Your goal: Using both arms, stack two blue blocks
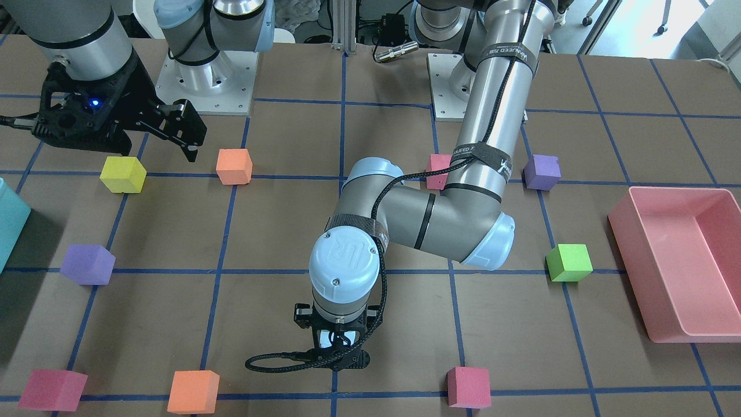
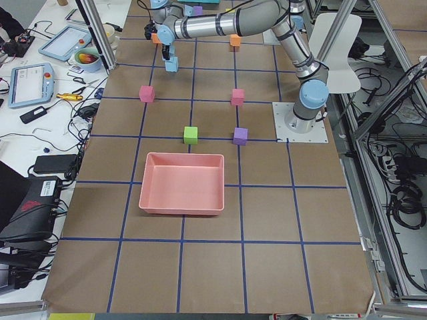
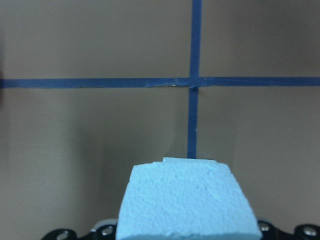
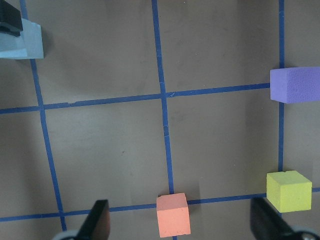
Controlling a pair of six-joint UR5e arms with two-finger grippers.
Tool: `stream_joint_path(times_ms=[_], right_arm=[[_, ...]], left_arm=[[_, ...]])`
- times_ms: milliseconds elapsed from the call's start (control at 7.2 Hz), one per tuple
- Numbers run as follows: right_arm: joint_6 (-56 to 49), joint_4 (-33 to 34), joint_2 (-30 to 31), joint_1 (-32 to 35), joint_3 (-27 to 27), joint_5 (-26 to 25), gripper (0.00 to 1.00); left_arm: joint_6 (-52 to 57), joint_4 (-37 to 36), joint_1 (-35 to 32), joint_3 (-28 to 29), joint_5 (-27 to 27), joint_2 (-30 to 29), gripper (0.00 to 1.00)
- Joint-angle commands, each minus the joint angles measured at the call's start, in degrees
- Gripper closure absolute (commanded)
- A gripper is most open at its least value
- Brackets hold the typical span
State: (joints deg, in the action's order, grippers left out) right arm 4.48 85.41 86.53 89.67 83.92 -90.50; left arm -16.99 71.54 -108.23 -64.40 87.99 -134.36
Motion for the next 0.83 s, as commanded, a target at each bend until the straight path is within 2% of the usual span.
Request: stream_joint_path(times_ms=[0,417,556,694], right_arm=[[-0.1,-0.2,0.3,0.1,0.2,0.1,0.00],[-0.3,-0.2,0.3,0.1,0.2,-0.5,0.00],[-0.3,-0.2,0.3,0.1,0.2,-0.5,0.00],[-0.3,-0.2,0.3,0.1,0.2,-0.4,0.00]], left_arm=[[0.0,2.4,-0.1,0.1,0.1,-0.2,0.34],[-0.5,1.5,-0.1,0.4,-0.5,-0.6,0.24],[-0.8,1.5,-0.1,0.7,-0.6,-0.3,0.08],[-0.9,1.9,-0.1,1.9,-0.8,1.1,0.00]])
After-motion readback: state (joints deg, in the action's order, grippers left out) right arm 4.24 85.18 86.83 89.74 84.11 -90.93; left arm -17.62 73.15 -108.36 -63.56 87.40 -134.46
